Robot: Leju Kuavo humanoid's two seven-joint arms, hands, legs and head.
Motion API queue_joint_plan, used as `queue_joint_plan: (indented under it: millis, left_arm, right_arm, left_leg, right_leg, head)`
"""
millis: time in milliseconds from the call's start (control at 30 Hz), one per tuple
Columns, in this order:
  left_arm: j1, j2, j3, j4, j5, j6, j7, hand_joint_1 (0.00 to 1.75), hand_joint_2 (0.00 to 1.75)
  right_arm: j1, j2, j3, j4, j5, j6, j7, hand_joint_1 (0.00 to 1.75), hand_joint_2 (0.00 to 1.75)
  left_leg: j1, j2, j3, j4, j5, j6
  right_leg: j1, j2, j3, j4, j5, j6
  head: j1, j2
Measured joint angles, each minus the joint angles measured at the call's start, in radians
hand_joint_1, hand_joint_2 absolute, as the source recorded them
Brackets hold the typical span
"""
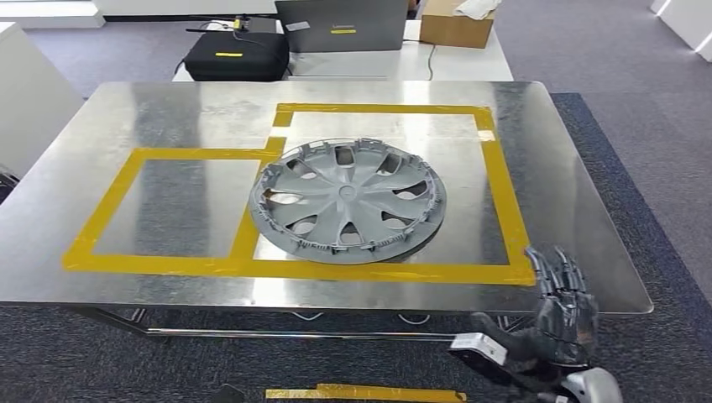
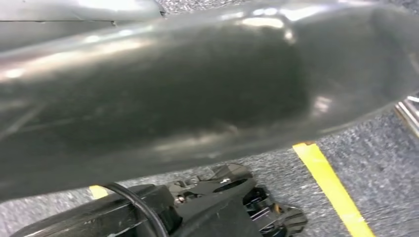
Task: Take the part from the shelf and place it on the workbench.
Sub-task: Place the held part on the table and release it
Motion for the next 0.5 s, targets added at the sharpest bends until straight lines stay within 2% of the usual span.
queue_joint_plan:
  millis: [133,233,267,300,367,400,433,467,500]
  left_arm:
    - [0.014,0.0,0.049,0.0,0.023,-0.017,-0.049,0.0,0.0]
    - [0.017,-0.004,0.078,0.0,0.023,-0.03,-0.063,0.0,0.0]
    - [0.019,-0.006,0.087,0.0,0.019,-0.032,-0.064,0.0,0.0]
    - [0.02,-0.01,0.095,0.0,0.015,-0.034,-0.064,0.0,0.0]
    - [0.025,-0.015,0.107,0.0,0.008,-0.035,-0.064,0.0,0.0]
    - [0.028,-0.017,0.113,0.0,0.003,-0.036,-0.063,0.0,0.0]
    - [0.031,-0.019,0.119,0.0,-0.002,-0.036,-0.061,0.0,0.0]
    - [0.032,-0.021,0.124,0.0,-0.009,-0.035,-0.06,0.0,0.0]
    - [0.033,-0.024,0.13,0.0,-0.015,-0.035,-0.058,0.0,0.0]
  right_arm:
    - [0.1,0.05,-0.088,-0.068,-0.382,0.134,-0.244,0.0,0.0]
    - [0.126,0.121,-0.2,-0.064,-0.599,0.334,-0.37,0.0,0.0]
    - [0.126,0.154,-0.264,-0.047,-0.656,0.423,-0.41,0.0,0.0]
    - [0.121,0.186,-0.335,-0.025,-0.686,0.502,-0.442,0.0,0.0]
    - [0.109,0.241,-0.472,0.02,-0.701,0.611,-0.477,0.0,0.0]
    - [0.099,0.265,-0.535,0.045,-0.704,0.651,-0.479,0.0,0.0]
    - [0.082,0.285,-0.601,0.078,-0.707,0.692,-0.477,0.0,0.0]
    - [0.057,0.304,-0.679,0.123,-0.708,0.732,-0.473,0.0,0.0]
    - [0.026,0.318,-0.763,0.18,-0.706,0.766,-0.473,0.0,0.0]
  left_leg:
    - [-0.004,0.001,0.0,0.005,-0.003,0.013]
    - [0.0,0.002,0.009,-0.019,0.021,0.025]
    - [0.003,0.003,0.013,-0.031,0.032,0.029]
    - [0.007,0.005,0.015,-0.041,0.04,0.03]
    - [0.007,0.006,0.008,-0.044,0.046,0.032]
    - [0.007,0.007,0.005,-0.043,0.047,0.03]
    - [0.008,0.008,0.003,-0.042,0.048,0.028]
    - [0.01,0.012,0.0,-0.039,0.049,0.026]
    - [0.012,0.016,-0.002,-0.036,0.048,0.023]
  right_leg:
    - [-0.004,0.001,0.002,-0.003,0.003,0.007]
    - [-0.004,0.001,0.005,-0.007,0.005,0.02]
    - [-0.003,0.001,-0.002,0.006,-0.01,0.024]
    - [-0.003,0.002,-0.017,0.041,-0.039,0.026]
    - [-0.007,0.002,-0.059,0.152,-0.107,0.034]
    - [-0.009,0.002,-0.073,0.199,-0.126,0.038]
    - [-0.011,0.002,-0.071,0.216,-0.127,0.042]
    - [-0.014,0.001,-0.051,0.196,-0.11,0.047]
    - [-0.018,-0.005,-0.014,0.142,-0.082,0.053]
  head:
    - [-0.001,0.0]
    - [0.0,0.0]
    - [0.0,0.0]
    - [0.001,0.0]
    - [0.002,0.0]
    - [0.001,0.0]
    - [0.001,0.0]
    - [0.001,0.0]
    - [0.001,0.0]
